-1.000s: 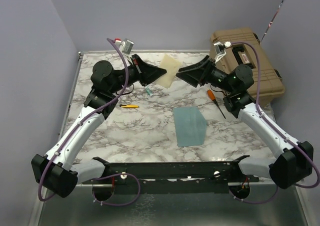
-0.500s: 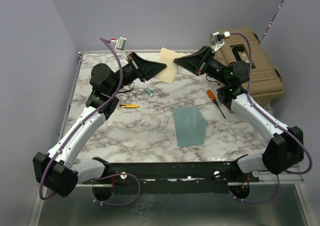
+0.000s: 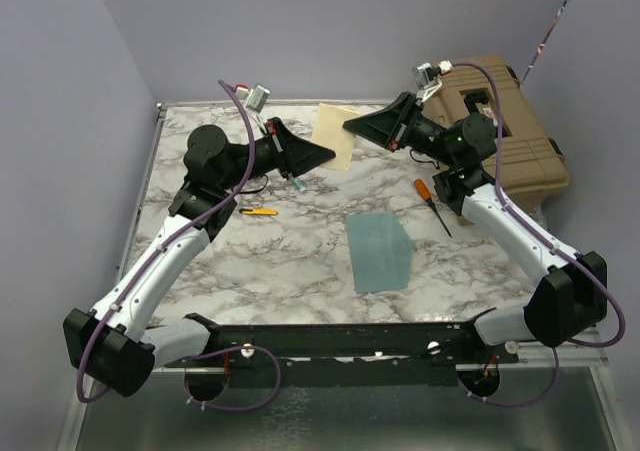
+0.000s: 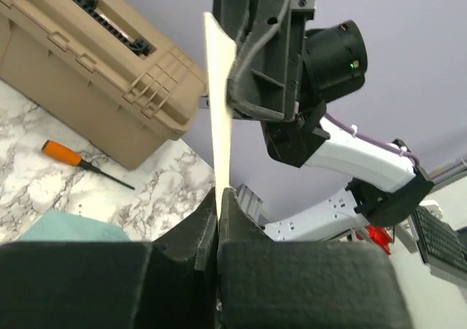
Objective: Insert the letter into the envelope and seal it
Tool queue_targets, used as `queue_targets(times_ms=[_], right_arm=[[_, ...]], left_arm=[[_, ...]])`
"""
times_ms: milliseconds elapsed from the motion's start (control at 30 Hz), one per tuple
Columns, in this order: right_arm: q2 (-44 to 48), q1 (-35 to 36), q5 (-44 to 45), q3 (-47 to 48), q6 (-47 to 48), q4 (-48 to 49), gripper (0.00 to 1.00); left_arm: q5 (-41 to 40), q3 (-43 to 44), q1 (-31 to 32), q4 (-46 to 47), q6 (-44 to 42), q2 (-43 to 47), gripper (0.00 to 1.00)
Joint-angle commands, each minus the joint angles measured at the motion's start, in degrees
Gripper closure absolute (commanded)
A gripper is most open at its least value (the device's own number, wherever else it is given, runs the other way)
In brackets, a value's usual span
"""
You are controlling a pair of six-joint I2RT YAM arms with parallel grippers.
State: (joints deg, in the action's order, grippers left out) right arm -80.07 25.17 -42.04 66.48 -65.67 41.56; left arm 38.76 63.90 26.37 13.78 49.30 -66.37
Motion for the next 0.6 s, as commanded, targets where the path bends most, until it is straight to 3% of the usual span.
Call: queue_targets(times_ms=[0,100,167,300,567], right_arm=[[0.69,0.36,-4.11,2.07,2.45,-2.19,0.99],[0.45,0.55,-4.74,0.45,1.52,-0.25,0.65],[0.04,0.86,-5.41,-0.63,-0.27,2.3,0.54],[-0.33,1.6,-5.36,-2.61,-3.28,6.51,0.53],[-0.68,2.55,-6.21,-1.05,0.21,0.24,0.66]], left_arm=[[4.53,-0.7,0.18,-1.81,-3.18,3.18,1.0],[1.71,-1.34,0.17,1.76,-0.13,2.82,1.0],[-0.21,-2.54,0.17,4.92,3.37,2.25,1.0],[-2.71,-5.24,0.26,9.21,7.81,1.85,1.0],[-3.43,-6.06,0.33,9.74,9.04,1.24,1.0]])
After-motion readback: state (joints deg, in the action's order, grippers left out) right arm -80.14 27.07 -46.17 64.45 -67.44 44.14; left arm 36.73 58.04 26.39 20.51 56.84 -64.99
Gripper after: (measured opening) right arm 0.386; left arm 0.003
